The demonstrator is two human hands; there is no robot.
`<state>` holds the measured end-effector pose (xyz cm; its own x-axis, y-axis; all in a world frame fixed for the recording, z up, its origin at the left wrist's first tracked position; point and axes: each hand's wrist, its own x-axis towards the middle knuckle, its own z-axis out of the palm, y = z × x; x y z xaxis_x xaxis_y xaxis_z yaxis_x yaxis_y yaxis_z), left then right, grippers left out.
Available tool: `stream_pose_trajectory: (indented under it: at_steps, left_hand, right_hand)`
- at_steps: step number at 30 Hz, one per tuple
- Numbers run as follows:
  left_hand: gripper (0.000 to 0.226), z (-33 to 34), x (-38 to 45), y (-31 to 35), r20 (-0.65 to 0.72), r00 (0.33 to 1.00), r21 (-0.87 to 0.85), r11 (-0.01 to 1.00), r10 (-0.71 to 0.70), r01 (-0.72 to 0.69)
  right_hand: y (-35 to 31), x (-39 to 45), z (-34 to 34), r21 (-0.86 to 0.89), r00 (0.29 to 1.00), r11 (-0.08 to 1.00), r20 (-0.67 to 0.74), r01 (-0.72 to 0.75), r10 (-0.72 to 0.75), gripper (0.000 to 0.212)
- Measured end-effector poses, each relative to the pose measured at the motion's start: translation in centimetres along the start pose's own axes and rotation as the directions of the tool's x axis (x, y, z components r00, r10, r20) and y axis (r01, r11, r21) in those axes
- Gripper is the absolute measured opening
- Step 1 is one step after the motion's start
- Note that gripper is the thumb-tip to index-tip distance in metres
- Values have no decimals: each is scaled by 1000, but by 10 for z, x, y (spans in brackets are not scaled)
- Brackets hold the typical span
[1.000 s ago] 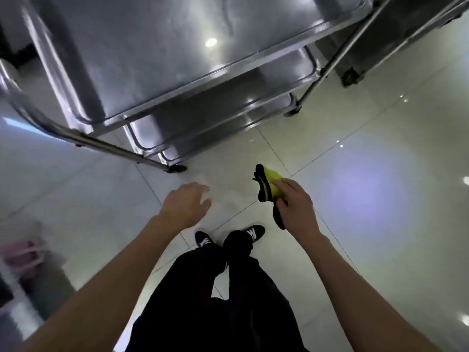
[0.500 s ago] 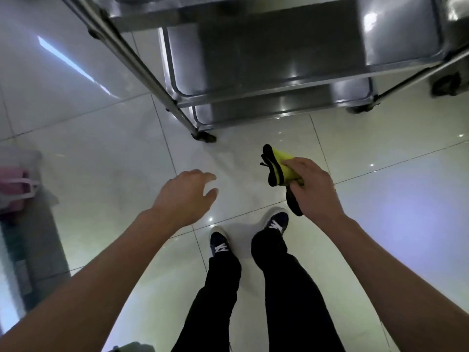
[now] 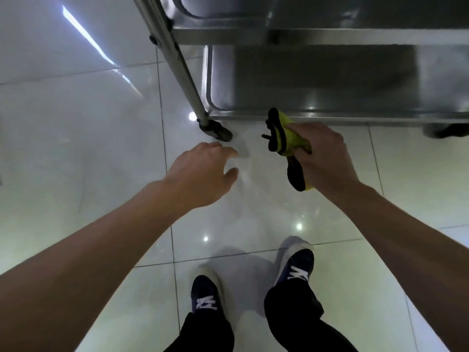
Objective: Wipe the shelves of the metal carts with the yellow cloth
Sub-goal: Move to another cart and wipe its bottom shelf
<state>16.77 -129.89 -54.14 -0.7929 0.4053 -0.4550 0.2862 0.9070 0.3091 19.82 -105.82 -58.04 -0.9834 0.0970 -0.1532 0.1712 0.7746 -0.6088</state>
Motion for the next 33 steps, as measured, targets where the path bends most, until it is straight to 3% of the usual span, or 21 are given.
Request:
stream_pose_trajectory:
  at_steps: [4,13,20,23,26,28,30,33]
  left_hand:
    - [47,25,31,-24,-84,996,-9,999,-32,32]
    - [28,61,117,-52,-235,971,-46,999,-35,25]
    - [42,84,171,-77,-325,945,-40,999,-29,17]
    - [46,97,189,-84,-343,939,-27,1000,-14,5]
    - [46,107,199,-90,-364,931,-14,1000,-11,6]
    - [44,111,202,-94,-372,928,9,1000,-4,8]
    - [44,114,205,-97,-370,929,50,999,6,13]
    - [41,117,208,-98,-384,923,103,994,18,24]
  right_hand:
    - [20,42,35,-82,998,995,12,64,-63,52]
    - [35,150,93,-23,978,983,-94,183,-185,50]
    - [35,223,139,-111,973,975,-101,195,-206,36]
    - [36,239,158,-39,974,983,-133,181,-185,35]
    - [40,241,167,49,951,963,-175,266,-254,34]
    - [51,239,167,-6,909,927,-193,374,-369,33]
    - [67,239,166,-159,882,879,-74,450,-465,39]
    - [82,239,172,-312,864,806,148,502,-481,52]
